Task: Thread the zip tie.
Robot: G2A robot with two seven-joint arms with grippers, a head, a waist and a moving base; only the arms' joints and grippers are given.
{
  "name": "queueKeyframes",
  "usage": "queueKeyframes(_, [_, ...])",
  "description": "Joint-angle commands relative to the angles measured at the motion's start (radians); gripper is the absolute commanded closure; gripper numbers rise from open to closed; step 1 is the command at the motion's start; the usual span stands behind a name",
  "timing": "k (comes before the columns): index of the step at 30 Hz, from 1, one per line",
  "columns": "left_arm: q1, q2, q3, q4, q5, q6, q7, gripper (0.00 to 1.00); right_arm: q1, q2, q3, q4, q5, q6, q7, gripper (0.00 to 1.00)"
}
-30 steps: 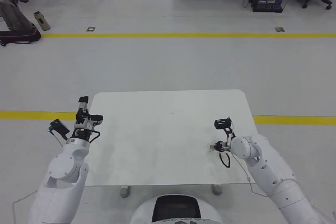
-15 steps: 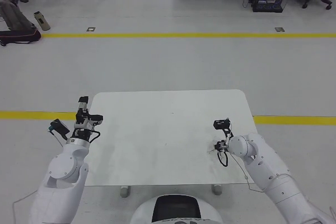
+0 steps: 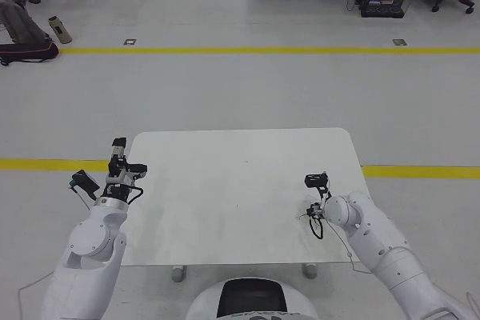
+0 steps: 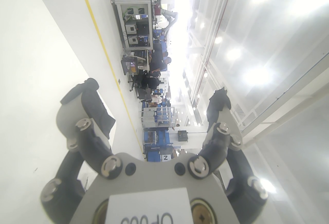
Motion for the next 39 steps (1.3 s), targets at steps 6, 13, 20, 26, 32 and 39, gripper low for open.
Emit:
queueKeyframes(6, [0.0,0.0,0.0,0.0,0.0,0.0,0.0,0.0,-0.001,-0.005,-0.015,0.009,-0.035,0.021,-0.024,0.83])
queueKeyframes(13, [0.0,0.0,0.0,0.0,0.0,0.0,0.0,0.0,0.004,-0.01,-0.018,0.026,-0.036,0.023,-0.028,0.84])
queueKeyframes(20, [0.0,0.0,0.0,0.0,0.0,0.0,0.0,0.0,0.013,-0.016,-0.027,0.046,-0.044,0.028,-0.037,0.86])
queueKeyframes(26, [0.0,0.0,0.0,0.0,0.0,0.0,0.0,0.0,0.021,-0.023,-0.036,0.066,-0.049,0.029,-0.047,0.89])
queueKeyframes(32, [0.0,0.0,0.0,0.0,0.0,0.0,0.0,0.0,0.031,-0.029,-0.043,0.082,-0.048,0.028,-0.05,0.96])
queueKeyframes(39, [0.0,0.0,0.0,0.0,0.0,0.0,0.0,0.0,0.041,-0.036,-0.051,0.097,-0.05,0.031,-0.044,0.98])
